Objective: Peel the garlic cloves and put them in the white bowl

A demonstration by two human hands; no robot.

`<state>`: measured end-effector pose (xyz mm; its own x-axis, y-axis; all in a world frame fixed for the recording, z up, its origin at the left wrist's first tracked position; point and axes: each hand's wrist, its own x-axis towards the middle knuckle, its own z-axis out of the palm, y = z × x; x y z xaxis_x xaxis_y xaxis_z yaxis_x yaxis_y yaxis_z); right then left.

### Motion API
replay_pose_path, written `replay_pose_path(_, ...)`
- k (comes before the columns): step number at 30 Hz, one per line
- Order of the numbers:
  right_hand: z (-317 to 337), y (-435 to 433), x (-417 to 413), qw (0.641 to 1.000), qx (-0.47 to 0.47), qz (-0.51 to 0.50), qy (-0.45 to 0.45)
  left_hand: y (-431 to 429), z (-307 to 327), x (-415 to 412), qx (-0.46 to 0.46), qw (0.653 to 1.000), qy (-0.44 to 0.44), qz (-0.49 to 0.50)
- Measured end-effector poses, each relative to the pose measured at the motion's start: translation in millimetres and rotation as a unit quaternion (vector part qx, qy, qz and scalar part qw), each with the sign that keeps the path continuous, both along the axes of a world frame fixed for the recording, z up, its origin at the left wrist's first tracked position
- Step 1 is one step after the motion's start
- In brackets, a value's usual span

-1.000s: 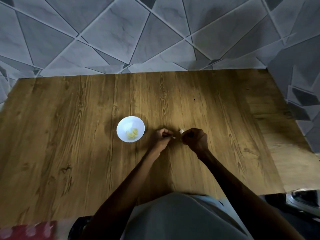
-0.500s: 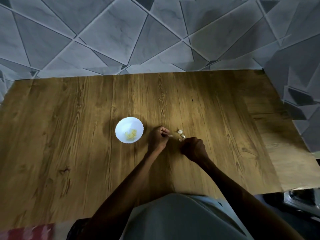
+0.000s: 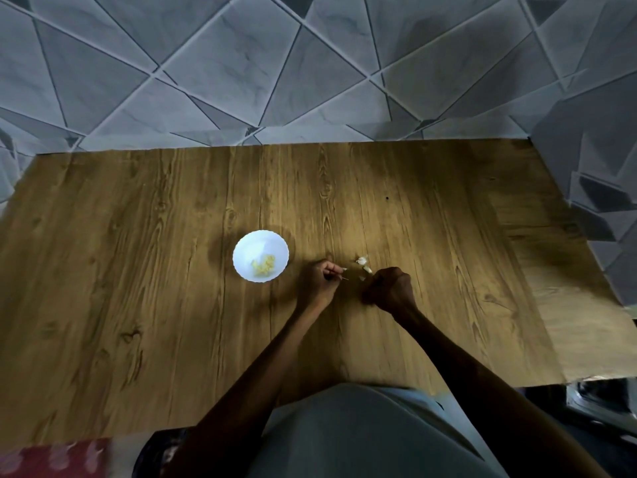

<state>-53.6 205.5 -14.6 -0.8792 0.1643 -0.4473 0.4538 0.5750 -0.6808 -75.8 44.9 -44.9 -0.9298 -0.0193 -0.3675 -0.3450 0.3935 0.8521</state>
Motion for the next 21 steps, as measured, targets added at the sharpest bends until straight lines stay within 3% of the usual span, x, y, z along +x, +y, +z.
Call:
replay_pose_path(4, 1, 7, -2, 0.999, -0.030, -0.013, -0.041, 2, -2, 1, 0.044, 0.998, -0.032, -0.018)
replay_pose_path(11, 4, 18, 8, 0.981, -0.182, -0.057, -0.029, 3, 6, 2, 0.123, 0.991, -0.047, 0.003)
replay_pose_path(21, 14, 13, 7, 0.974, -0.213, -0.081, -0.009, 5, 10, -9, 0.062, 0.997, -0.045, -0.019)
